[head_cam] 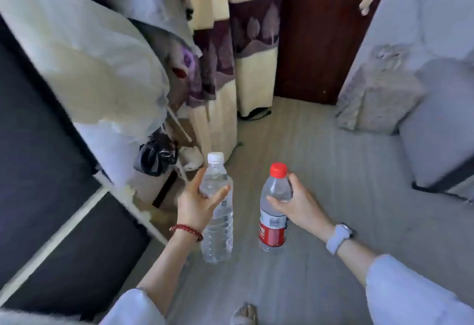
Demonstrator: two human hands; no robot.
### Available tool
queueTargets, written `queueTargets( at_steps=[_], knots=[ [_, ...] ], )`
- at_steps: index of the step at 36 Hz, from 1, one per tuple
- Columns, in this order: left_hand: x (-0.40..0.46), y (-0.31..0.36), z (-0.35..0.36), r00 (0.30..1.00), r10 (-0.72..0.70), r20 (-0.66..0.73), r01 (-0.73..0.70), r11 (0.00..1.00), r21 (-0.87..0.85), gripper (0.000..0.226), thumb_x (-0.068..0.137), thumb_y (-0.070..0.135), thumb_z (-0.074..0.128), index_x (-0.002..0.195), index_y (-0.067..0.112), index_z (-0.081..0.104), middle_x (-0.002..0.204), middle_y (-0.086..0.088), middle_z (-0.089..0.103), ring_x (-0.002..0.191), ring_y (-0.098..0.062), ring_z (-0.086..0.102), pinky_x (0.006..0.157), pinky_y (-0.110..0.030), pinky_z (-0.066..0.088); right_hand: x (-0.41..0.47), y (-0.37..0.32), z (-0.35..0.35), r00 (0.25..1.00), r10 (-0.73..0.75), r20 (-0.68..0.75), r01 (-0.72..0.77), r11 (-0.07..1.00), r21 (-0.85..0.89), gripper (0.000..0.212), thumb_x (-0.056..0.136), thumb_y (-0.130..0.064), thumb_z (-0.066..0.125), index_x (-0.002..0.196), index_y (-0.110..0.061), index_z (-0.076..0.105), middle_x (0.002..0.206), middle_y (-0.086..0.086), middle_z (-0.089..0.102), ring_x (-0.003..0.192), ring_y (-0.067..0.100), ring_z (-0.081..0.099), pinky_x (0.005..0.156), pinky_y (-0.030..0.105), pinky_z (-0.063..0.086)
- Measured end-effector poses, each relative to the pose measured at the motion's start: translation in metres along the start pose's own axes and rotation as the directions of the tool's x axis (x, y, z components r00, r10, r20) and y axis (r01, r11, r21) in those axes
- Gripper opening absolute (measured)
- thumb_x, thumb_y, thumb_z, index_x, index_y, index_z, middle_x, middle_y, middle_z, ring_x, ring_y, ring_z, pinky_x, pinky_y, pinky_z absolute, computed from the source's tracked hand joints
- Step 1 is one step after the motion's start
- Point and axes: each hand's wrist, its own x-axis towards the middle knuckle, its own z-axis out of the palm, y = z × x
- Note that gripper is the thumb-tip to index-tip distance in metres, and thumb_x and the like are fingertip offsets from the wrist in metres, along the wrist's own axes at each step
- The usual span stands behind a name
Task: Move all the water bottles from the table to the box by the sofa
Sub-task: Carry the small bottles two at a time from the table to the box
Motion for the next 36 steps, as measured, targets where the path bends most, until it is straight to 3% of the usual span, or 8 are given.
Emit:
queueTargets(
  at_steps=[3,7,10,12,15,24,31,36],
  knots=[
    [0.058,0.038,0.055,0.992,0.071,0.103,-0.067,0.997,-0.045,0.065,0.073,0.031,0.074,0.13,0.015,0.048,0.064,0.005,0.057,0.048,0.001,0.051,0.054,-0.004,0.039,0.043,0.014,-0.047,0.991,0.069,-0.113,-0.065,0.997,0.046,0.059,0.072,-0.042,0.07,0.116,-0.028,0.034,0.105,-0.001,0.063,0.095,0.026,0.061,0.082,0.041,0.05],
    [0.117,0.08,0.134,0.958,0.138,0.252,-0.127,0.99,-0.059,0.065,0.072,0.035,0.074,0.13,0.021,0.048,0.1,-0.027,0.065,0.072,-0.028,0.059,0.074,-0.026,0.045,0.085,0.045,-0.107,0.965,0.131,-0.228,-0.105,0.987,0.122,0.048,0.073,-0.035,0.072,0.105,-0.029,0.037,0.099,-0.004,0.063,0.092,0.022,0.063,0.079,0.035,0.05],
    [0.157,0.112,0.196,0.929,0.188,0.32,-0.176,0.982,-0.065,0.062,0.072,0.038,0.073,0.127,0.024,0.051,0.099,-0.024,0.065,0.078,-0.029,0.059,0.073,-0.025,0.043,0.118,0.072,-0.149,0.935,0.187,-0.302,-0.16,0.981,0.111,0.048,0.071,-0.041,0.071,0.108,-0.033,0.041,0.098,-0.007,0.065,0.09,0.02,0.063,0.08,0.036,0.05],
    [0.183,0.134,0.239,0.91,0.229,0.344,-0.214,0.973,-0.081,0.061,0.071,0.039,0.074,0.126,0.025,0.052,0.084,-0.019,0.066,0.063,-0.018,0.053,0.07,-0.025,0.04,0.142,0.093,-0.176,0.911,0.201,-0.361,-0.182,0.98,0.085,0.05,0.071,-0.043,0.07,0.112,-0.035,0.043,0.1,-0.009,0.066,0.092,0.019,0.063,0.081,0.035,0.05],
    [0.218,0.164,0.305,0.891,0.268,0.366,-0.242,0.963,-0.116,0.062,0.07,0.04,0.075,0.125,0.024,0.052,0.065,0.003,0.054,0.056,-0.008,0.046,0.069,-0.025,0.041,0.18,0.13,-0.217,0.876,0.219,-0.429,-0.21,0.975,0.068,0.054,0.072,-0.043,0.07,0.119,-0.034,0.046,0.1,-0.007,0.068,0.093,0.021,0.063,0.082,0.034,0.049],
    [0.332,0.257,0.497,0.857,0.292,0.426,-0.259,0.956,-0.135,0.071,0.063,0.061,0.065,0.125,0.031,0.049,0.089,-0.004,0.066,0.07,-0.015,0.056,0.08,-0.038,0.053,0.319,0.234,-0.367,0.83,0.23,-0.508,-0.262,0.965,0.009,0.055,0.072,-0.046,0.068,0.121,-0.031,0.045,0.079,-0.003,0.063,0.08,0.028,0.061,0.073,0.036,0.05],
    [0.416,0.318,0.61,0.861,0.255,0.44,-0.232,0.967,-0.107,0.071,0.067,0.052,0.071,0.129,0.03,0.046,0.092,-0.007,0.067,0.081,-0.02,0.062,0.086,-0.04,0.051,0.421,0.291,-0.459,0.825,0.258,-0.502,-0.275,0.961,0.043,0.053,0.074,-0.043,0.067,0.122,-0.033,0.045,0.072,-0.007,0.062,0.079,0.025,0.061,0.072,0.034,0.049],
    [0.494,0.349,0.696,0.84,0.292,0.457,-0.296,0.953,-0.064,0.064,0.058,0.068,0.06,0.112,0.035,0.053,0.084,-0.002,0.066,0.071,-0.018,0.061,0.077,-0.039,0.054,0.512,0.344,-0.512,0.816,0.276,-0.507,-0.275,0.958,0.079,0.058,0.075,-0.042,0.068,0.127,-0.034,0.044,0.091,-0.001,0.07,0.085,0.024,0.063,0.075,0.033,0.05]
  ],
)
